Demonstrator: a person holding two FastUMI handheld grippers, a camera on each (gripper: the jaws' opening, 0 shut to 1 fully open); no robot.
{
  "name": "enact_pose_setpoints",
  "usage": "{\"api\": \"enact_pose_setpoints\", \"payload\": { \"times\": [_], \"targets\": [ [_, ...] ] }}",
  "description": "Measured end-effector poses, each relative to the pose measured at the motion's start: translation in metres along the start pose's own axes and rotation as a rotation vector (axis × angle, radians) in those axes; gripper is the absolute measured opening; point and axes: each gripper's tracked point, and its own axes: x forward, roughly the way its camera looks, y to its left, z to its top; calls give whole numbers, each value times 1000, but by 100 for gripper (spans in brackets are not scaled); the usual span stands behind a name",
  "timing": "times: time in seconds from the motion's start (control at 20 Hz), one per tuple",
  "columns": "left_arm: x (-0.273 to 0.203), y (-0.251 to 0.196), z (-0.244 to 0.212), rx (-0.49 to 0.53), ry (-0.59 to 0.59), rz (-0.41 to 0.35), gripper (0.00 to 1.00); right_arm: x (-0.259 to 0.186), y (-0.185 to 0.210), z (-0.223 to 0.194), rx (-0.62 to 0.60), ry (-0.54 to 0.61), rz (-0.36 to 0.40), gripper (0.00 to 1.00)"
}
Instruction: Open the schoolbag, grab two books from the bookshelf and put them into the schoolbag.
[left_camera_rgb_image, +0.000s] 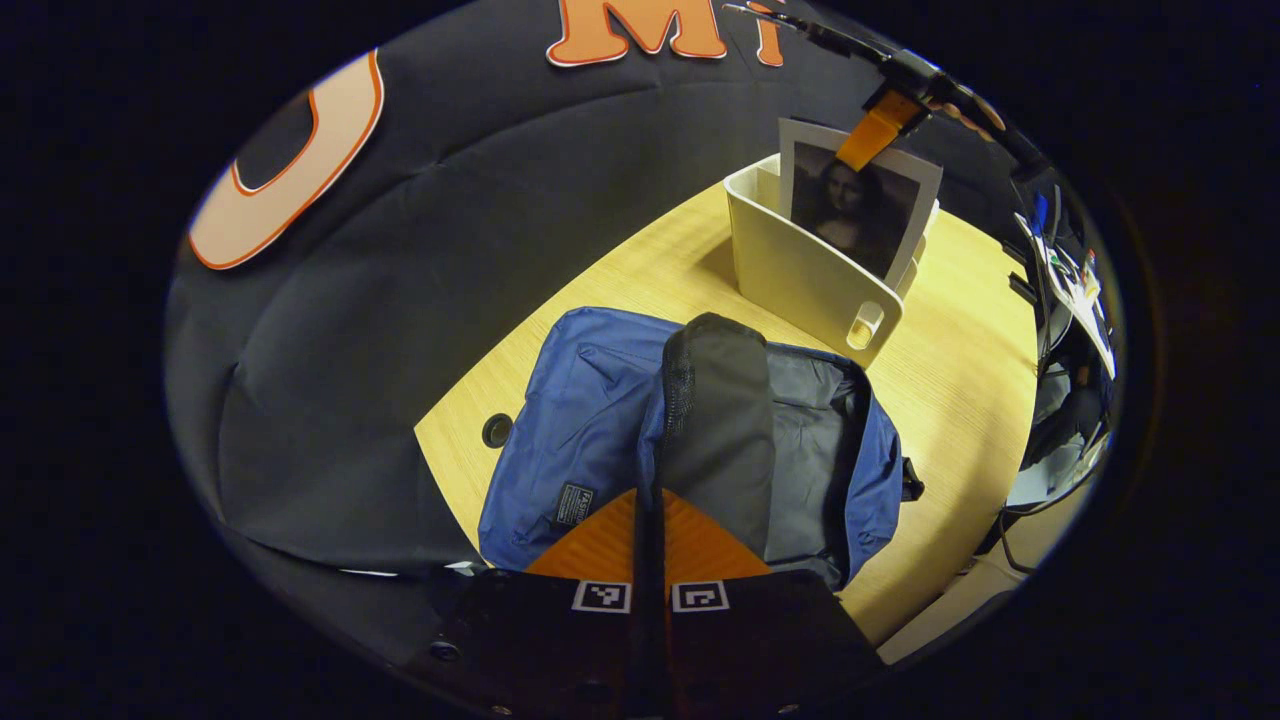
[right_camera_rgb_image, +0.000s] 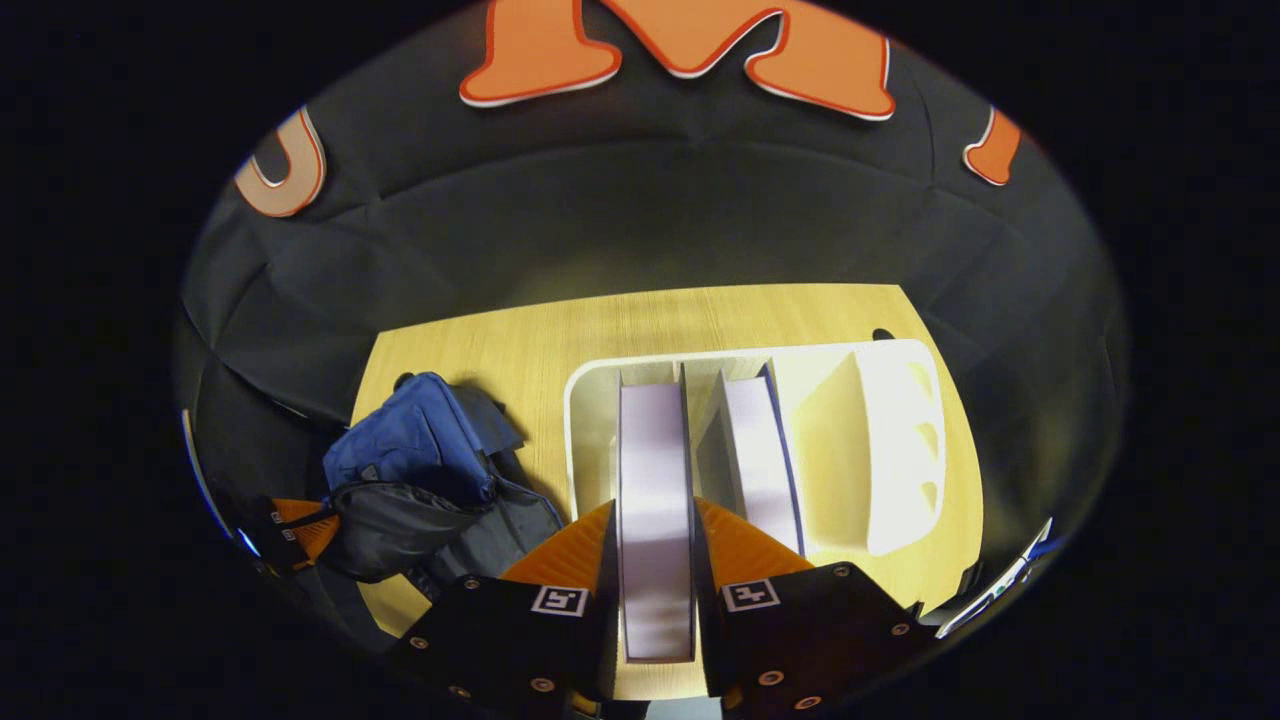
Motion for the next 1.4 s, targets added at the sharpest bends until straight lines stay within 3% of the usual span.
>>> {"api": "enact_pose_setpoints", "payload": {
  "times": [0.05,0.1,0.3,0.65,0.95,1.15,1.3,1.4],
  "targets": [
    [0,-1,0,1,0,1,1,-12,-1,4,2,-22,7,45],
    [-1,-1,-1,3,1,1,1,-24,0,8,-1,-44,13,34],
    [-1,-5,-3,-3,-1,2,1,-62,6,15,-43,-100,33,33],
    [-2,-11,-5,-13,-5,0,1,-69,19,2,-38,-85,56,30],
    [4,-8,-6,-30,3,-2,1,-144,14,2,1,-174,96,29],
    [4,-3,-7,-56,-12,21,1,-196,30,-4,86,-246,207,29],
    [0,-3,-7,-70,-23,27,1,-198,43,-25,127,-244,259,28],
    [-4,-4,-3,-74,-38,36,1,-186,64,-44,180,-219,338,28]
  ]
}}
